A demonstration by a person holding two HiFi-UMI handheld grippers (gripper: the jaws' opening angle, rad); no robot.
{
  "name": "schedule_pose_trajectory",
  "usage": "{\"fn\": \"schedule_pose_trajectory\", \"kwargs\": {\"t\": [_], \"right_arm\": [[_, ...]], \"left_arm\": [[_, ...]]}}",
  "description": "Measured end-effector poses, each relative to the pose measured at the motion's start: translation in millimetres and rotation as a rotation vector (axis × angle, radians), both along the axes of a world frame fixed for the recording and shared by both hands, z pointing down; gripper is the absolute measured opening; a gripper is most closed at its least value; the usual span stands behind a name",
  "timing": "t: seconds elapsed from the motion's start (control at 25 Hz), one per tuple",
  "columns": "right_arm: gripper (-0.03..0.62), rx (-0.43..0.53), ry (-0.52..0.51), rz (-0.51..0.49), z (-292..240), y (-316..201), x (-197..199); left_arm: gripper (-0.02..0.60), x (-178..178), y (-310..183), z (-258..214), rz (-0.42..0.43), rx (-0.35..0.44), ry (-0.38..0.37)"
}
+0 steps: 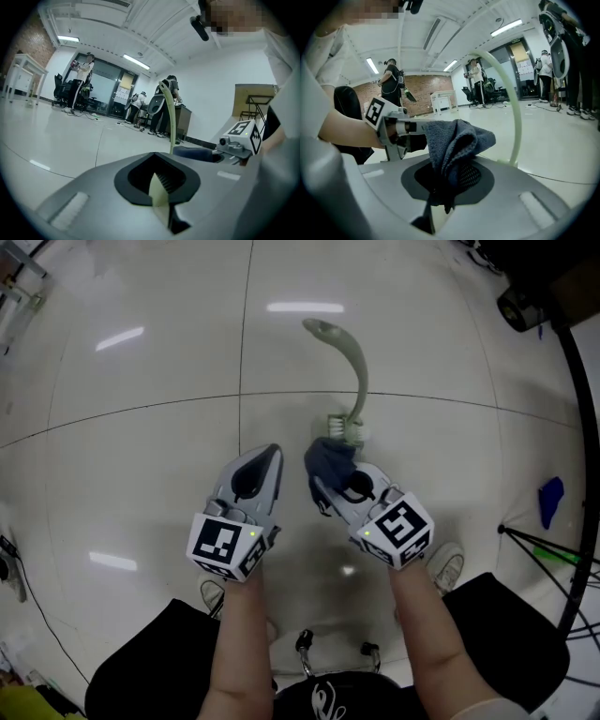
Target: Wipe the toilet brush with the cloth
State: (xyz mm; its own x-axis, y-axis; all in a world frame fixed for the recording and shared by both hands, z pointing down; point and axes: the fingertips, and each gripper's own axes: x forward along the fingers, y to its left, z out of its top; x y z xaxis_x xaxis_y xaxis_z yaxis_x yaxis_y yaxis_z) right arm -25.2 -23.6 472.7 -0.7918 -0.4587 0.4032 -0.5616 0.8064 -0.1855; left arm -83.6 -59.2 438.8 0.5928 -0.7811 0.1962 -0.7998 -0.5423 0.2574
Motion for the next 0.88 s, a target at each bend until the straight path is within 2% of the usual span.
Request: {"fn": "schedule_pose_trajectory", "kwargs": {"t": [0.12,0.24,0.36,0.44,0.68,0.88], "right_arm": [[0.063,-0.044,-0.017,0.065,7,-14,-29],[0.063,-0.153,-0.066,0.186,28,-36,-38],[0.063,-0.312,-0.082,0.325,62,-45,-30],[0.063,-0.384,-0.097,0.378,78,-45,-26],[0.063,-0.521,-0.149,0.519,120,-39,-2],[0.063,-0.589,-0.096,0.588,145,-24,15]], "left_arm": [[0.006,-12,4,-3,-0.017,0.001,0.025],[0.006,-21,1,-5,-0.027,0.01,0.029],[0.006,-26,-3,-7,-0.028,0.004,0.041],[0.006,-27,-5,-7,-0.02,0.008,0.029],[0.006,-27,-2,12,0.003,-0.028,0.012],[0.006,-31,-3,25,-0.002,-0.056,0.021]]}}
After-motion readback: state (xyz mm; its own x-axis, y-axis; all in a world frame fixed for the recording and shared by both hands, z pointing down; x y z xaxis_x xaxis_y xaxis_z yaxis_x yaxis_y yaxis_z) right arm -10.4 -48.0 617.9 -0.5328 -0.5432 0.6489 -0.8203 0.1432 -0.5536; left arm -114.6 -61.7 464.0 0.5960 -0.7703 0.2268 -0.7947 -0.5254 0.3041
